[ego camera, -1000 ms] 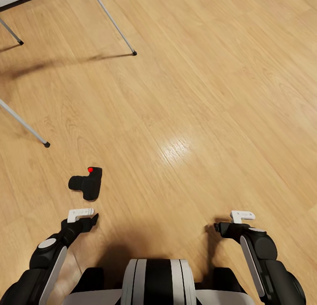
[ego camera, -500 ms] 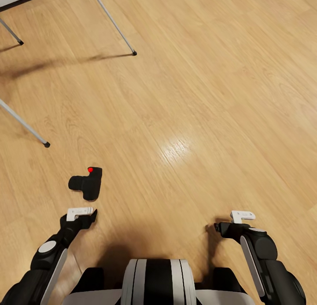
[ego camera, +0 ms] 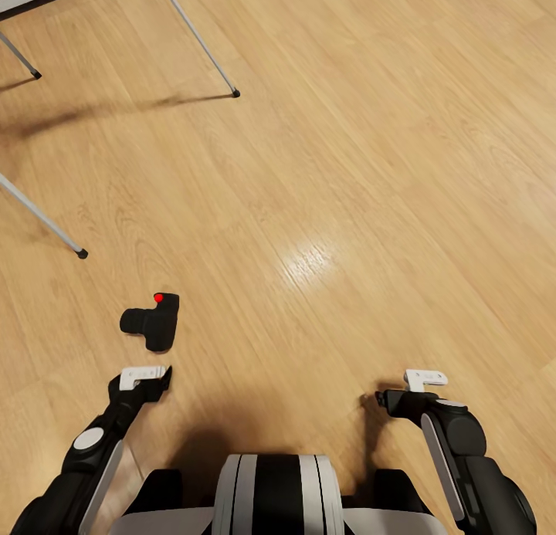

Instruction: Attach the digital camera to the camera tripod in the bedroom.

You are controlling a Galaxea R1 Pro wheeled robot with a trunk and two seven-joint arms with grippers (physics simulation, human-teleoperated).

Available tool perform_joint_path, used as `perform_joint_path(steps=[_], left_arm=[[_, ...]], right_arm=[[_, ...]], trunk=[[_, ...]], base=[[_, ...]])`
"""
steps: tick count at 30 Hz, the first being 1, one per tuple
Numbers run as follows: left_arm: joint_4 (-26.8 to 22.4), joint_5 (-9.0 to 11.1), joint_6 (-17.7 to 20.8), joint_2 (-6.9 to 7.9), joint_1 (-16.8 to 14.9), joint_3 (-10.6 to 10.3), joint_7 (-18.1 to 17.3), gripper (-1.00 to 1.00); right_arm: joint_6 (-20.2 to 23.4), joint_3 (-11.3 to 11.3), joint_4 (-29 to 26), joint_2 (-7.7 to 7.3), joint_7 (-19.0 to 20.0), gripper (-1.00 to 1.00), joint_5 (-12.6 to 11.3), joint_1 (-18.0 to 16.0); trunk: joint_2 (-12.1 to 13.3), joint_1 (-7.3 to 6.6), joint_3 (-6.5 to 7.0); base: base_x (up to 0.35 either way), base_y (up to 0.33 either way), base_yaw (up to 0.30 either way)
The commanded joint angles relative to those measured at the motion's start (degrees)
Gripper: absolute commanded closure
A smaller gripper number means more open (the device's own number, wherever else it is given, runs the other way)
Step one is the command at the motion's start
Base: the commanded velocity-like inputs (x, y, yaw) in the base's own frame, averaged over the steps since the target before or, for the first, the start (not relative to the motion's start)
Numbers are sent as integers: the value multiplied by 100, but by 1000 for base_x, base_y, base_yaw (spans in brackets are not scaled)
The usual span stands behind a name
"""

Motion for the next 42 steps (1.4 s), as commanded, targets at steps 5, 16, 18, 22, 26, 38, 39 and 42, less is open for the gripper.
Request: perform_joint_path(steps=[5, 16, 18, 22, 26, 38, 39, 42], left_arm=[[159, 17, 13, -5, -124, 6, -13, -100], [274, 11, 6, -67, -371, 0, -1, -100], [276, 5, 6, -89, -394, -1, 0, -100], [304, -2, 6, -139, -642, 1, 2, -100], [368, -2, 6, -159, -808, -2, 7, -100], [591, -18, 11, -241, -1055, -3, 23, -100], [611, -23, 12, -243, -1083, -3, 24, -100], [729, -114, 8, -248, -1184, -3, 26, -100]], right_arm=[[26, 8, -5, -2, -16, -100, -2, -2], [26, 9, -5, -2, -16, -100, -2, -2], [26, 11, -5, -2, -16, -100, -2, -2], [26, 12, -5, -2, -16, -100, -2, -2], [26, -7, -5, -2, -16, -100, -2, -2], [26, 5, -5, -2, -16, -100, -2, -2], [26, 8, -5, -2, -16, -100, -2, -2], [26, 13, -5, -2, -16, -100, -1, -2]], trunk=[[-1, -1, -3], [-1, -1, -3], [-1, -1, -3], [-1, -1, -3], [-1, -1, -3], [-1, -1, -3], [-1, -1, -3], [-1, -1, -3]], base=[[0, 0, 0], [0, 0, 0], [0, 0, 0], [0, 0, 0], [0, 0, 0], [0, 0, 0], [0, 0, 0], [0, 0, 0]])
